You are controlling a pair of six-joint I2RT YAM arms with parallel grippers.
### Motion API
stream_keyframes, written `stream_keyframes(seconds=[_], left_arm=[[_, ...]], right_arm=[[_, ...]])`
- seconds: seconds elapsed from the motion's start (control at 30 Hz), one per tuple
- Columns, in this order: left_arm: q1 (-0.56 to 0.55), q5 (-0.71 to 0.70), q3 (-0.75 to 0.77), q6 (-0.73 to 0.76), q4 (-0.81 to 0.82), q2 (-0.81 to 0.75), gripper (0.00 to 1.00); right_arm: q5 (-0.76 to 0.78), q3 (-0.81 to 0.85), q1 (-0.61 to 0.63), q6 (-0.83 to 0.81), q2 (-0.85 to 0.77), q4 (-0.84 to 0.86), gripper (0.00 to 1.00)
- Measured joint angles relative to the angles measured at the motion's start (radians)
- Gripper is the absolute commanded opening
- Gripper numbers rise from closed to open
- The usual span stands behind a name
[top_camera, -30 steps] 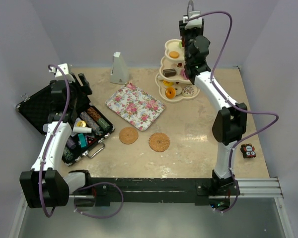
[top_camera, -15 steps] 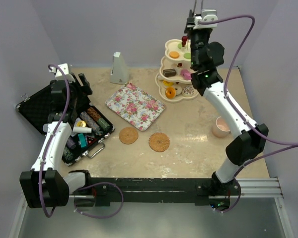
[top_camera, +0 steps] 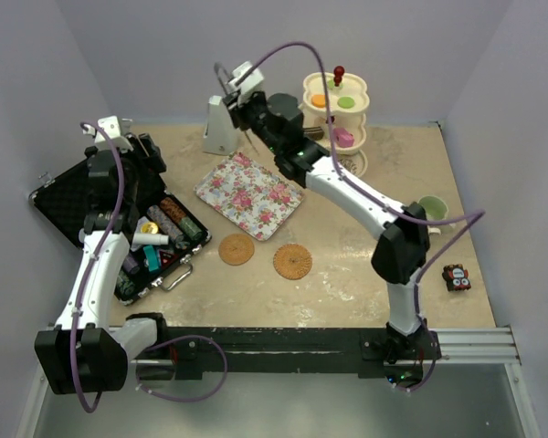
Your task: Serve the afternoon tea
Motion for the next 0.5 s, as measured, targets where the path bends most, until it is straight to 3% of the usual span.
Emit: stream_keyframes(seconds=[0.27,0.5], left_arm=[[0.000,-0.001,0.000,0.000,0.005,-0.003,0.98],[0.000,-0.001,0.000,0.000,0.005,-0.003,0.98]], right_arm=[[-0.116,0.175,0.051,0.051,0.336,-0.213,0.40],[-0.139,0.324,0.069,0.058,0.529,-0.230,0.43]])
